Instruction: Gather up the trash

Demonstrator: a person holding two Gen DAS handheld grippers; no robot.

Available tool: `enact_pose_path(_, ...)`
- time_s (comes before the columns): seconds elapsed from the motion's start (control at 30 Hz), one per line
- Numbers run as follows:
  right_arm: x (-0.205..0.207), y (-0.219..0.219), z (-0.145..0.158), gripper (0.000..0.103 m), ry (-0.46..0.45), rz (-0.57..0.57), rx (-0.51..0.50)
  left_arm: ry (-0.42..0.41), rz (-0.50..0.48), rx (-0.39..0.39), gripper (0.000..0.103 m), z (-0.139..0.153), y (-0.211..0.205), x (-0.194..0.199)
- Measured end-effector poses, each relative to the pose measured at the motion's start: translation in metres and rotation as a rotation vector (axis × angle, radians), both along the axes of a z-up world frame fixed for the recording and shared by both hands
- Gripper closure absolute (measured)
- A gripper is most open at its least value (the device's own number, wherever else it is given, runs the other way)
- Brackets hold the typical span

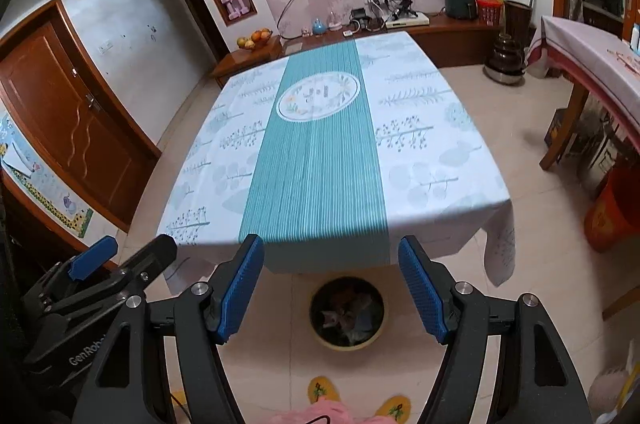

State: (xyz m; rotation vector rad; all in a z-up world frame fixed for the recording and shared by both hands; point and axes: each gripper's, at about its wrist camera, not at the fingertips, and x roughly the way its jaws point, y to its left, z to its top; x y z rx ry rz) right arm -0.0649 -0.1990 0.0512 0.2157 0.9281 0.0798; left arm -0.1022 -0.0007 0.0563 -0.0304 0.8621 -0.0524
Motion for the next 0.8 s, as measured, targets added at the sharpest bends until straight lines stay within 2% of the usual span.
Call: enact_pose_path(0.8, 0.011, 0.0, -0.003, 0.032, -0.02, 0.034, -0.007, 0.021, 0.03, -0.007, 0.016, -0.006, 0.002, 0.009)
